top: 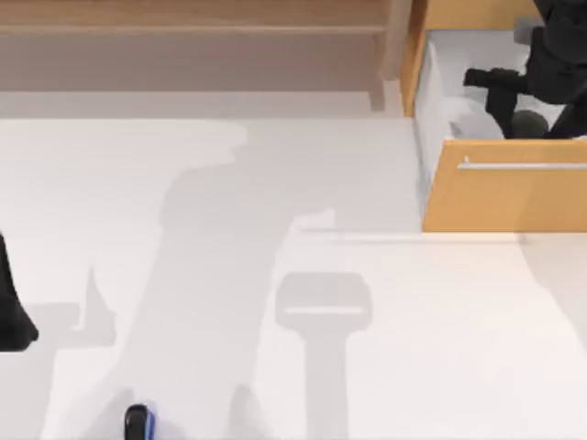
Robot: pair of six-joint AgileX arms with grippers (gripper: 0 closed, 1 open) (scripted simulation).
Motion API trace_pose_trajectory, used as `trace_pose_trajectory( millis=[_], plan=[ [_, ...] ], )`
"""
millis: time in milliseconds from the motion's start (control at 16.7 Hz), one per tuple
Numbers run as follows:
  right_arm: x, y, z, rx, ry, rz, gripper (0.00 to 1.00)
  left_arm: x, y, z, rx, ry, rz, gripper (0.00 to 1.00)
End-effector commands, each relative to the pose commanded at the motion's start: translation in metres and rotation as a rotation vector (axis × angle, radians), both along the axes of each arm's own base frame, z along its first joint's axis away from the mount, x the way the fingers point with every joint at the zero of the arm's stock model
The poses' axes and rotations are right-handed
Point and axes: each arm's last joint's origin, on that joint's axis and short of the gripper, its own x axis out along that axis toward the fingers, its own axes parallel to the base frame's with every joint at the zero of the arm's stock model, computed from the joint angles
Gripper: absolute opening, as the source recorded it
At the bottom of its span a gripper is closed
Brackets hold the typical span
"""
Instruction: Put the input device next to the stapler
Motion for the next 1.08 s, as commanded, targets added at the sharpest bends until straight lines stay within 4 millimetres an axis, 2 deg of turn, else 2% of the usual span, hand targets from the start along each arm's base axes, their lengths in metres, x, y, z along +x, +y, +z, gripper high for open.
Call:
trace_pose_trajectory(
  millis=[240, 420, 540, 780, 900, 1080],
  plan=[
    [-0.018, 0.013, 0.052, 0.014, -0.118, -0.038, 0.0, 0.0, 0.0, 0.0, 0.0, 0.0, 0.0, 1.0],
    [-0.036, 0.041, 0.087, 0.055, -0.217, -0.046, 0.0, 0.0, 0.0, 0.0, 0.0, 0.0, 0.0, 1.0],
    [-0.052, 0.066, 0.102, 0.093, -0.259, -0.037, 0.0, 0.0, 0.0, 0.0, 0.0, 0.0, 0.0, 1.0],
    [-0.09, 0.126, 0.11, 0.165, -0.275, 0.002, 0.0, 0.0, 0.0, 0.0, 0.0, 0.0, 0.0, 1.0],
    [-0.113, 0.158, 0.105, 0.192, -0.255, 0.027, 0.0, 0.0, 0.0, 0.0, 0.0, 0.0, 0.0, 1.0],
    [-0.153, 0.203, 0.087, 0.207, -0.198, 0.069, 0.0, 0.0, 0.0, 0.0, 0.0, 0.0, 0.0, 1.0]
  ],
)
